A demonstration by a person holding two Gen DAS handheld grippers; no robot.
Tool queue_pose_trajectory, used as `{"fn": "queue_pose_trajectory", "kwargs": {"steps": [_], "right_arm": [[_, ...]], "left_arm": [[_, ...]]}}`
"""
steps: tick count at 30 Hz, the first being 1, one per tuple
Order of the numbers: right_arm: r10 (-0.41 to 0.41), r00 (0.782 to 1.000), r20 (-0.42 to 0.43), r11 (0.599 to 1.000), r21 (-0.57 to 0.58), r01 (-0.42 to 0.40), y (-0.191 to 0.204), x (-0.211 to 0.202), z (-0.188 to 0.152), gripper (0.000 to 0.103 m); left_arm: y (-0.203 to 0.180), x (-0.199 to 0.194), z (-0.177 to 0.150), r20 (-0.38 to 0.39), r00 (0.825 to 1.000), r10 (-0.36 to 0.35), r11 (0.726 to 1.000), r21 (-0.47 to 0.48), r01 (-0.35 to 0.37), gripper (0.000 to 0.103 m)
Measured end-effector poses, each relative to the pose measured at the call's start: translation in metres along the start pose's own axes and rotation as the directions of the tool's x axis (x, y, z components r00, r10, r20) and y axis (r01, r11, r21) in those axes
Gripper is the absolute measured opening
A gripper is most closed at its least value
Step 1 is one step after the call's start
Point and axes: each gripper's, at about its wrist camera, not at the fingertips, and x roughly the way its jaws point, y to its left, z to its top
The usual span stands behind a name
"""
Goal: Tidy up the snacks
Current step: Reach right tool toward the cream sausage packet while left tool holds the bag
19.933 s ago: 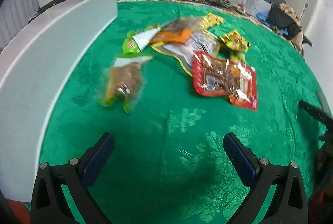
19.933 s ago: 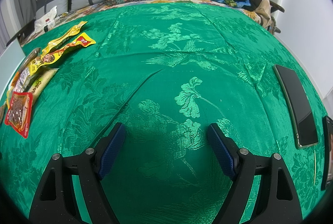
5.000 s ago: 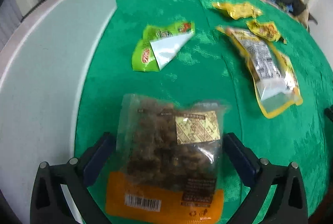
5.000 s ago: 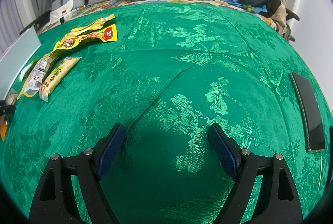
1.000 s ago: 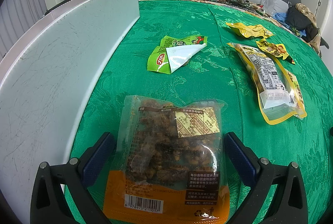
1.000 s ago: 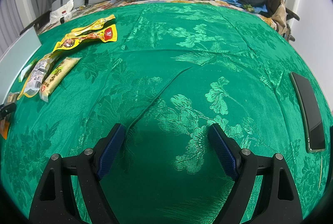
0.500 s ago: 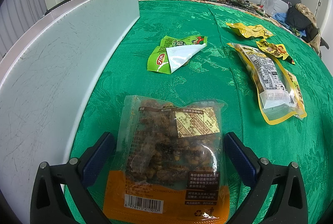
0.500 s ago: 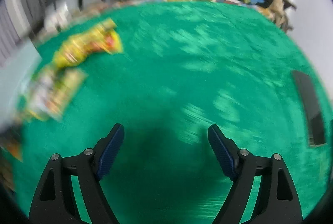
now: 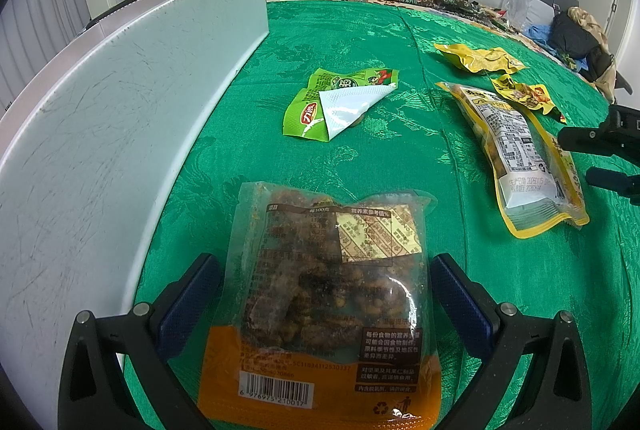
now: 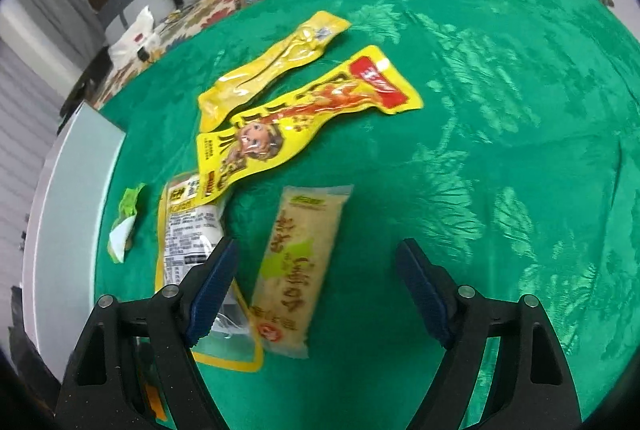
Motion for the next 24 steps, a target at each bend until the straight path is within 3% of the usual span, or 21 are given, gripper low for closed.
{"fn": "queue_pose_trajectory", "kwargs": {"steps": [8,24], "right_arm": [[-0.038,0.999,0.014,0.995,-0.088,0.039,0.016,0.008,-0.007,0.084],[0.017,0.999,0.049,1.0,-0.02,-0.016,0.0,-0.003,-0.002,0.085]], "left_arm": [[0.0,0.0,0.0,0.0,1.0,0.0,1.0,0.0,0.0,0.103],[0.0,0.0,0.0,0.001,1.0,0.0,1.0,-0.001,0.0,0.103]]}}
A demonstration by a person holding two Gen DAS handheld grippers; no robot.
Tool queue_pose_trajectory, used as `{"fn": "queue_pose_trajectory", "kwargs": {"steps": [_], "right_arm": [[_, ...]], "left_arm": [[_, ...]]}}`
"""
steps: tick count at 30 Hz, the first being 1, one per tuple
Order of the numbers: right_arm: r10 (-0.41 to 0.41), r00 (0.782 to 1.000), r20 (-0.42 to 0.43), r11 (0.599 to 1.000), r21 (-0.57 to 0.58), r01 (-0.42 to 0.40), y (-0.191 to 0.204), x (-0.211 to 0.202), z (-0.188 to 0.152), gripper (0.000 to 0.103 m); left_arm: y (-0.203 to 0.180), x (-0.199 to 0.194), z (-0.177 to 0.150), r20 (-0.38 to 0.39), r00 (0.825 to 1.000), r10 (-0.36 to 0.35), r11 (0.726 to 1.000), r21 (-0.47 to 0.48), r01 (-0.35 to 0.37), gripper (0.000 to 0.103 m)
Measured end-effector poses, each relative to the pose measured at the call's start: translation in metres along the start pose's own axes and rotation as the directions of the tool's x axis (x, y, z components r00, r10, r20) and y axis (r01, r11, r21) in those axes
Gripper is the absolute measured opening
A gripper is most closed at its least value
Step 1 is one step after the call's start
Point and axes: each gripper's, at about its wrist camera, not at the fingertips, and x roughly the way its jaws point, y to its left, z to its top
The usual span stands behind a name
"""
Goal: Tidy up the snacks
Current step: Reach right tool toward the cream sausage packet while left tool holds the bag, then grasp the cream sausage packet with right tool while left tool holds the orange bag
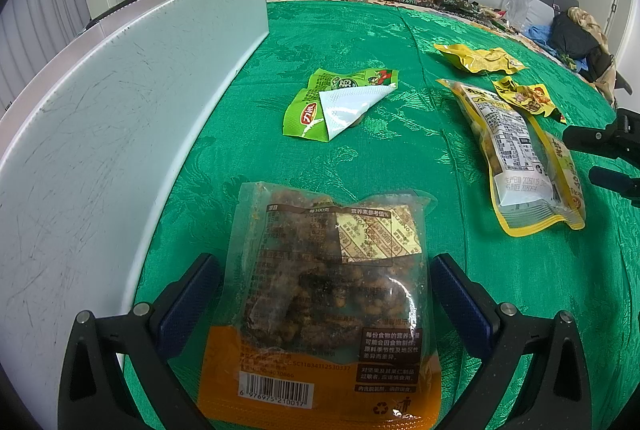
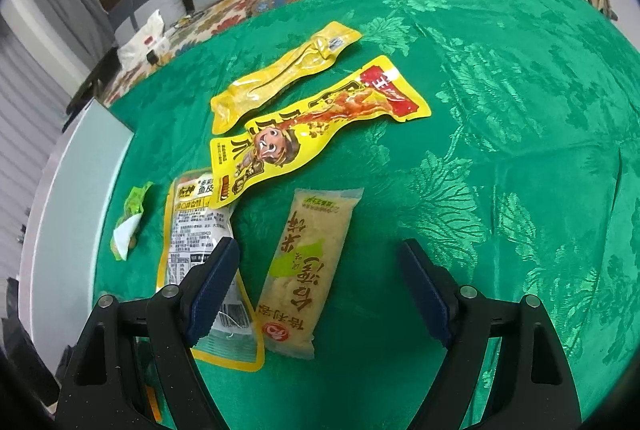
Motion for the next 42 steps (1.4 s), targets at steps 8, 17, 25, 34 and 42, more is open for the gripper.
{"fn": "queue_pose_trajectory", "kwargs": {"steps": [8,17,25,34,42], "right_arm": [[0.131,0.991,0.013,0.967,0.22,-0.131,-0.054,-0.007,0.012,0.085],[0.003,0.997,-0.074,0.994,0.112,0.005,-0.013,0.01,0.02,0.083],[-0.216,0.976,0.021,0.954,-0.208,0.216,0.029,0.017,-0.015,0.054],[-0.002,0.992,-0.123,0.978,-0.209,-0.024,-0.043,-0.035,-0.032,0.028],[0.294,0.947,-0.127,0.954,0.1,-0.283,-0.09,-0.082,-0.061,0.028]], "left_arm": [[0.0,0.0,0.0,0.0,1.0,0.0,1.0,0.0,0.0,0.103],[0.0,0.0,-0.001,0.001,1.0,0.0,1.0,0.0,0.0,0.103],[-0.001,0.0,0.005,-0.033,0.999,-0.023,0.999,0.046,0.025,0.103],[-0.003,-0.022,0.001,-0.098,0.991,-0.086,0.982,0.159,0.101,0.067],[0.002,-0.062,-0.024,-0.02,0.977,-0.213,0.974,0.069,0.214,0.063]]}}
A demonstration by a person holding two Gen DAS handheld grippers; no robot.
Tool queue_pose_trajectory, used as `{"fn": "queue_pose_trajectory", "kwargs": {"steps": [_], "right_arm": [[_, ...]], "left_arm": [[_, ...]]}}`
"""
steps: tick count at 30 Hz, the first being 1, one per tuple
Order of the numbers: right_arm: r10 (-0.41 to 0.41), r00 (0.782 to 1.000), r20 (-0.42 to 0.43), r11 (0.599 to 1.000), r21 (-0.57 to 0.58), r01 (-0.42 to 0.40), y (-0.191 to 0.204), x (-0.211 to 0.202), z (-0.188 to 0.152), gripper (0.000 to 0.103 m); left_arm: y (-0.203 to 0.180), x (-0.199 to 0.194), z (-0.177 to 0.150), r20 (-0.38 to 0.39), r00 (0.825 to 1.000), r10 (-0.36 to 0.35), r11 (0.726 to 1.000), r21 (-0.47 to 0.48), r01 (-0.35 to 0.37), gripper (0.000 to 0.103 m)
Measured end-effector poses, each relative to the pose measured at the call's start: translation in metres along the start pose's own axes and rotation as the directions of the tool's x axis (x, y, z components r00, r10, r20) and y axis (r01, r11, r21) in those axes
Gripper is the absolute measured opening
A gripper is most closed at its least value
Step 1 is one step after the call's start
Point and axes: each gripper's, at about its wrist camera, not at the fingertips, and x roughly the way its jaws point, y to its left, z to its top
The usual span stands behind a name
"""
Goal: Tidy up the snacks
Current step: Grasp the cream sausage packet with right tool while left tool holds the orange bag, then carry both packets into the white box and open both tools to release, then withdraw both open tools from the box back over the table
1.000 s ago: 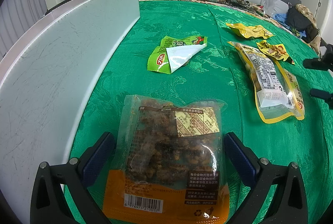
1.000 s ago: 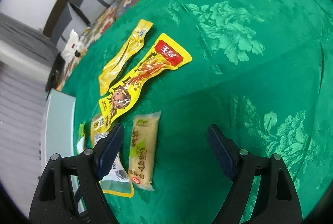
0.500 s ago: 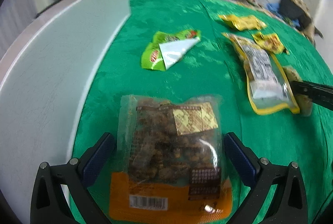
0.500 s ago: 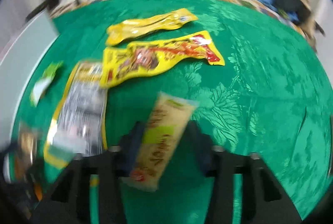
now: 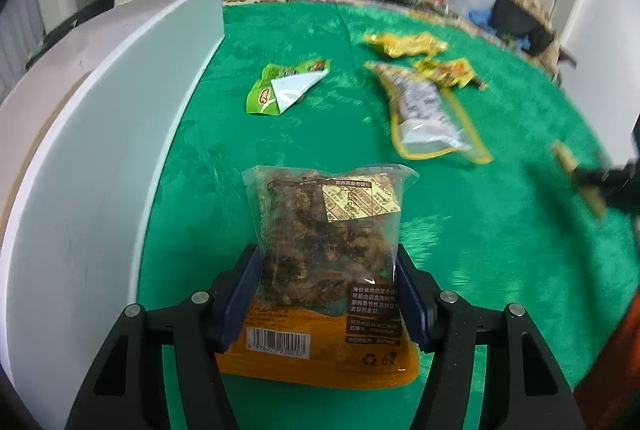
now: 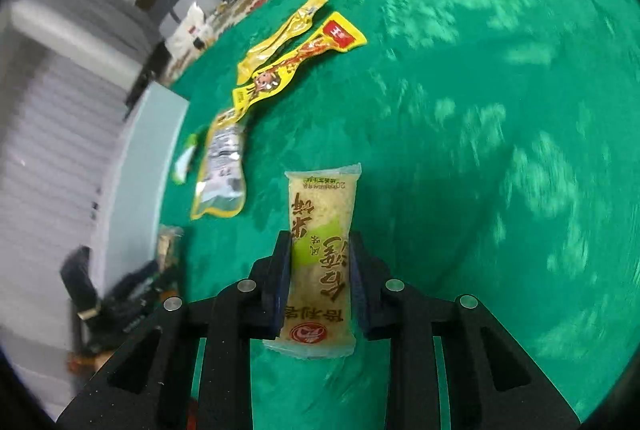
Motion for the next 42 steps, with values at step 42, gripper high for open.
{"fn": "queue_pose_trajectory", "kwargs": {"steps": [42], "right_arm": [[-0.442,0.841,0.312,0.733,-0.415,0.539,0.012,0.013,-0.046,0.067]], "left_arm": [[0.026,-0.128,0.019,0.255,0.967,0.003,0.99,-0.136,0.033,0.103]]}}
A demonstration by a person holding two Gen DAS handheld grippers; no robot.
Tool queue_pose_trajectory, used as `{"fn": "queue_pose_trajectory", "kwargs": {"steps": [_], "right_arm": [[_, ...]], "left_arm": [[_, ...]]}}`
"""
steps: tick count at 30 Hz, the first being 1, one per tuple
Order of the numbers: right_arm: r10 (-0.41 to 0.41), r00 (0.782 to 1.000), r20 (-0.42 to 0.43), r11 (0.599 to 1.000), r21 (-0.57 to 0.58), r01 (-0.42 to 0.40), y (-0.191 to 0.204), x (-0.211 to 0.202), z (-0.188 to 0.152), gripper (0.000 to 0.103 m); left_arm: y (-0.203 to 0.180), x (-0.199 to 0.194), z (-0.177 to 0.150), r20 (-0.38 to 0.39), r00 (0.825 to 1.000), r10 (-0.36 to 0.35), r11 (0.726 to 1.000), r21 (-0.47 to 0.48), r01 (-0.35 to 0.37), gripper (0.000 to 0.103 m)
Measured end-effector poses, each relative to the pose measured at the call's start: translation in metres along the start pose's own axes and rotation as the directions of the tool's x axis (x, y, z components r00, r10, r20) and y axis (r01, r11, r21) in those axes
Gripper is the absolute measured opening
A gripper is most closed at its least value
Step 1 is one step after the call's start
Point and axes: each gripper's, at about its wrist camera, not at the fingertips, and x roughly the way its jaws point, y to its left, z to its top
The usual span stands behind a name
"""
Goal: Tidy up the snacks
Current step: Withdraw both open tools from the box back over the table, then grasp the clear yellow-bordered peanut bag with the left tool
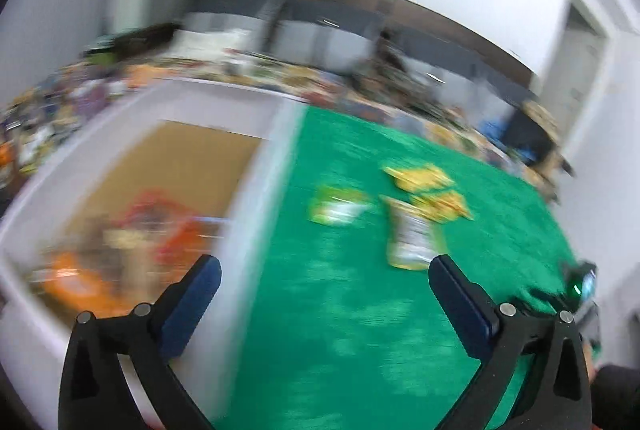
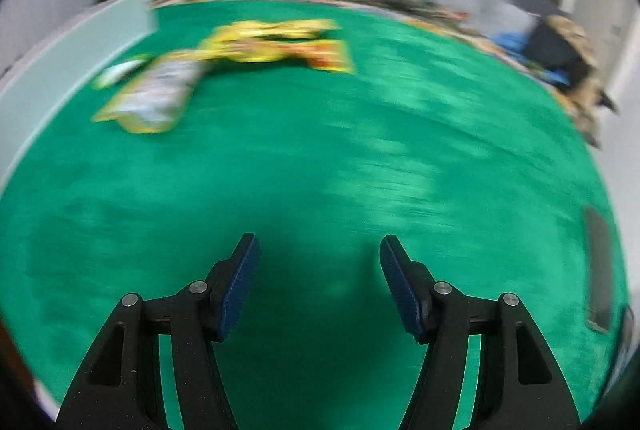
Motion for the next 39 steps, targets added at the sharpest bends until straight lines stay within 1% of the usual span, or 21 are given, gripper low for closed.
{"fn": "queue_pose_trajectory", "kwargs": {"steps": [2,3,5,6,8,10,13,15,16,18,20,34,36,37,38,39], "right_arm": [[-0.044,0.999,0.002,0.998,0.042,0.044,-0.025,0.003,0.001,0.067],[-0.053,0.999,-0.001,0.996,0.065,0.053,-0.035,0.006,0.0,0.067],[-0.062,0.998,-0.009,0.994,0.093,0.063,-0.047,0.007,-0.004,0.066],[-0.051,0.999,0.004,0.993,0.106,0.051,-0.05,0.007,-0.006,0.068],[-0.035,0.999,0.003,0.987,0.157,0.034,-0.062,0.007,-0.007,0.069],[-0.021,1.0,0.0,0.983,0.182,0.02,-0.067,0.009,-0.008,0.07],[-0.027,1.0,-0.008,0.982,0.184,0.028,-0.069,0.011,-0.009,0.076],[-0.034,0.999,-0.013,0.98,0.195,0.036,-0.069,0.011,-0.011,0.08],[-0.033,0.999,-0.014,0.979,0.2,0.035,-0.069,0.011,-0.012,0.081],[-0.042,0.999,-0.017,0.979,0.199,0.044,-0.069,0.012,-0.012,0.083],[-0.043,0.999,-0.02,0.977,0.207,0.046,-0.071,0.013,-0.012,0.084],[-0.04,0.999,-0.021,0.976,0.213,0.043,-0.072,0.013,-0.012,0.087],[-0.039,0.999,-0.021,0.976,0.213,0.043,-0.072,0.013,-0.012,0.087],[-0.039,0.999,-0.021,0.976,0.213,0.043,-0.072,0.013,-0.012,0.087],[-0.04,0.999,-0.021,0.976,0.213,0.043,-0.072,0.013,-0.012,0.087],[-0.04,0.999,-0.021,0.976,0.213,0.043,-0.072,0.013,-0.012,0.087]], "left_arm": [[-0.032,0.03,-0.004,-0.052,0.999,-0.017,0.998,0.057,0.02,0.103],[-0.05,0.053,-0.011,-0.087,0.996,-0.01,0.995,0.099,0.019,0.103],[-0.072,0.085,-0.023,-0.138,0.99,0.016,0.989,0.145,0.004,0.103],[-0.082,0.106,-0.03,-0.166,0.986,0.033,0.986,0.166,-0.005,0.103],[-0.095,0.133,-0.039,-0.193,0.979,0.064,0.981,0.192,-0.026,0.103],[-0.098,0.157,-0.046,-0.208,0.973,0.105,0.976,0.211,-0.061,0.103],[-0.102,0.178,-0.056,-0.215,0.965,0.148,0.968,0.229,-0.098,0.103],[-0.099,0.187,-0.061,-0.228,0.958,0.174,0.965,0.233,-0.12,0.103],[-0.097,0.185,-0.061,-0.216,0.963,0.164,0.969,0.22,-0.116,0.103],[-0.094,0.186,-0.062,-0.204,0.962,0.181,0.966,0.22,-0.135,0.103],[-0.094,0.187,-0.064,-0.2,0.964,0.172,0.969,0.21,-0.129,0.103],[-0.092,0.186,-0.064,-0.201,0.965,0.17,0.97,0.208,-0.128,0.103],[-0.091,0.186,-0.063,-0.208,0.965,0.162,0.971,0.209,-0.118,0.103],[-0.093,0.187,-0.062,-0.225,0.962,0.153,0.969,0.224,-0.102,0.103],[-0.093,0.189,-0.059,-0.26,0.956,0.136,0.968,0.239,-0.073,0.103],[-0.093,0.189,-0.056,-0.277,0.954,0.119,0.972,0.23,-0.055,0.102]]}}
